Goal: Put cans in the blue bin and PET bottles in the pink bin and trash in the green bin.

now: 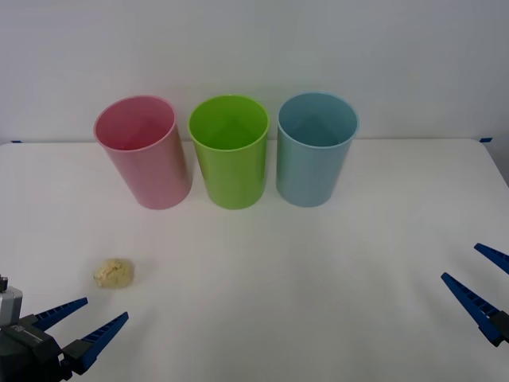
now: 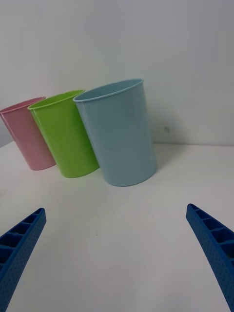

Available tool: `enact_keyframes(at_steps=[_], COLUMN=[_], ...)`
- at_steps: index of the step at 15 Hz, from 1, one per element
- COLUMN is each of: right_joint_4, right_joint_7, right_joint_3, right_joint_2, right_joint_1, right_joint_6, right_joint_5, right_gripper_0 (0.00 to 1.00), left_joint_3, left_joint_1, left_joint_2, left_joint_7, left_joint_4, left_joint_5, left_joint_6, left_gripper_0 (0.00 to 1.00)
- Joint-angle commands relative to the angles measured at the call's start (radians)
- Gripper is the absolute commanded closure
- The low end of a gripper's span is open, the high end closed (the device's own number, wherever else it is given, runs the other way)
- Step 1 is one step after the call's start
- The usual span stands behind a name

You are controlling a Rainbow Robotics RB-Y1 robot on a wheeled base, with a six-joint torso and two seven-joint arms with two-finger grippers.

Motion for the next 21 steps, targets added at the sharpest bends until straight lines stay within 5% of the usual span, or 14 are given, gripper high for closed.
enact_keyframes(at_steps=[1, 21], right_joint_4=[0.000, 0.000], right_joint_7=[0.000, 0.000], right_joint_3=[0.000, 0.000], right_joint_2=[0.000, 0.000], right_joint_1=[0.000, 0.000], right_joint_6=[0.000, 0.000], right_joint_5=[0.000, 0.000], right_gripper_0=[0.00, 0.00], left_joint_3=[0.000, 0.000], left_joint_1=[0.000, 0.000], left_joint_2=[0.000, 0.000], left_joint_7=[0.000, 0.000], left_joint_4=[0.000, 0.000], left_joint_5=[0.000, 0.000], left_joint_6=[0.000, 0.000], left_gripper_0=[0.00, 0.00])
